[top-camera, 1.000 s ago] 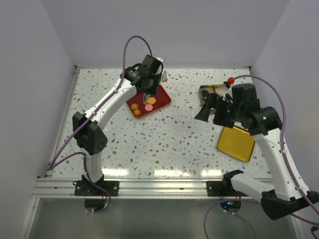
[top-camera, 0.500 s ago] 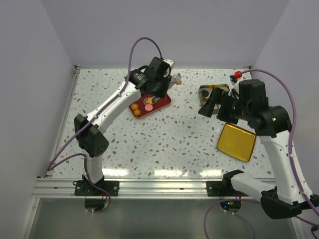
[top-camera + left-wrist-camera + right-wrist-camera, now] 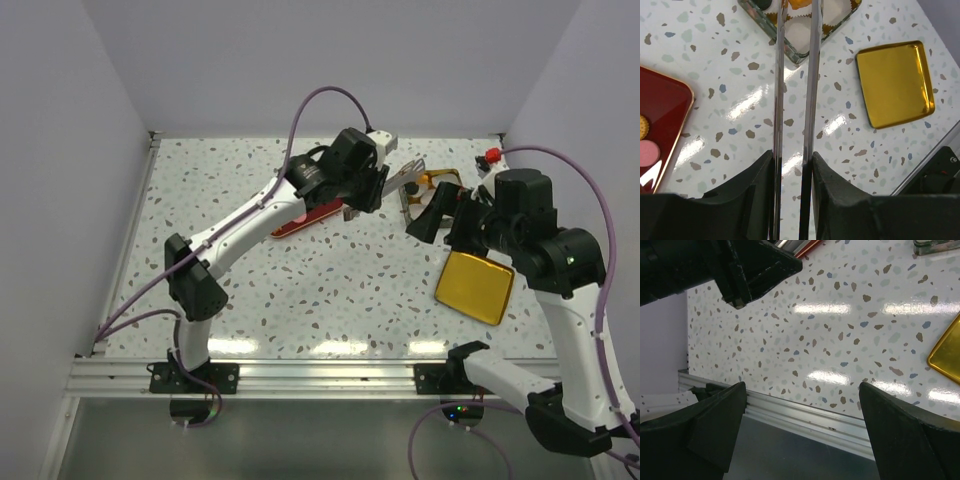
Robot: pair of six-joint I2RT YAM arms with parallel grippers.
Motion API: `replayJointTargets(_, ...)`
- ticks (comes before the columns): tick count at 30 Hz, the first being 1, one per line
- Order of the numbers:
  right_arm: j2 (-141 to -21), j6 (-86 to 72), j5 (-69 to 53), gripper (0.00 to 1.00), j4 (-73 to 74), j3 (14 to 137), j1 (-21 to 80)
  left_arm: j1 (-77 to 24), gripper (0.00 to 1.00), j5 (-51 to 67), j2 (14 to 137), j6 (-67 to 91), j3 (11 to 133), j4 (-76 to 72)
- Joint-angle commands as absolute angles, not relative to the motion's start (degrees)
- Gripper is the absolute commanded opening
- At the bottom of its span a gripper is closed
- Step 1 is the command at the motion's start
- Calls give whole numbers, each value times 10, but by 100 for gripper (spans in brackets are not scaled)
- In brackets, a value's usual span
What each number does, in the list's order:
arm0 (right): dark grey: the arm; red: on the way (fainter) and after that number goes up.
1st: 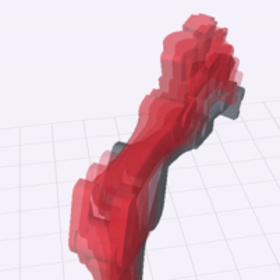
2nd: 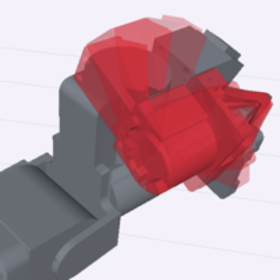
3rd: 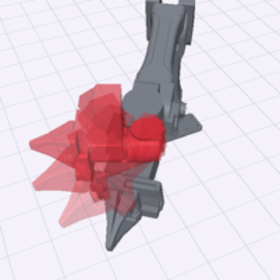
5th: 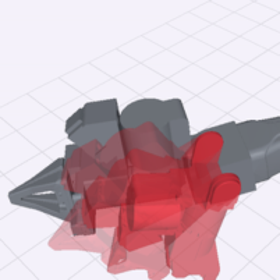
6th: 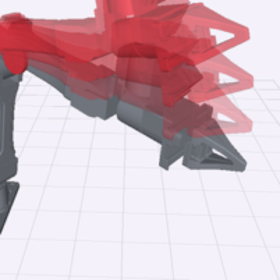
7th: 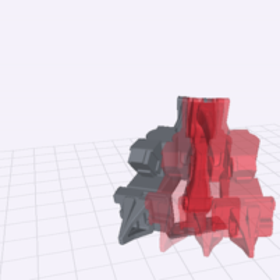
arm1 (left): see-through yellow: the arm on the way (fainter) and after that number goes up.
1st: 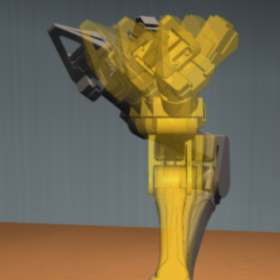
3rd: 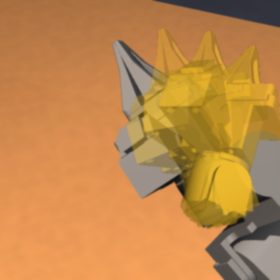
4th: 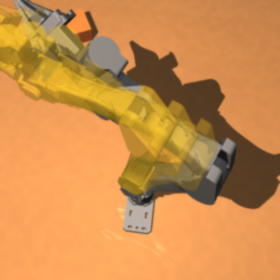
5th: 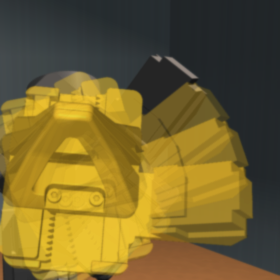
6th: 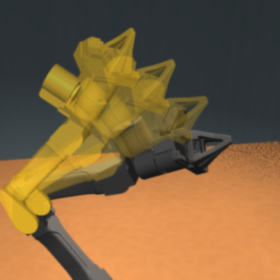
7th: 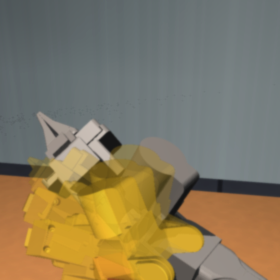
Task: Pack the cookies
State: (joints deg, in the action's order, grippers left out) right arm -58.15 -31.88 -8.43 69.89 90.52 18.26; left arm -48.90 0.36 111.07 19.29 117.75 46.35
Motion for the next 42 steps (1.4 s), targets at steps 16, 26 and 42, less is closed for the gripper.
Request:
replayJointTargets(16, -559, -298, -54, 99, 721, 896, 182, -492, 31, 67, 1229, 240, 1229, 374)
replayJointTargets(26, -552, -294, -47, 99, 721, 880, 181, -492, 39, 61, 1260, 238, 1233, 377)
replayJointTargets(42, -558, -299, -54, 99, 708, 861, 181, -476, 53, 37, 1239, 234, 1243, 381)
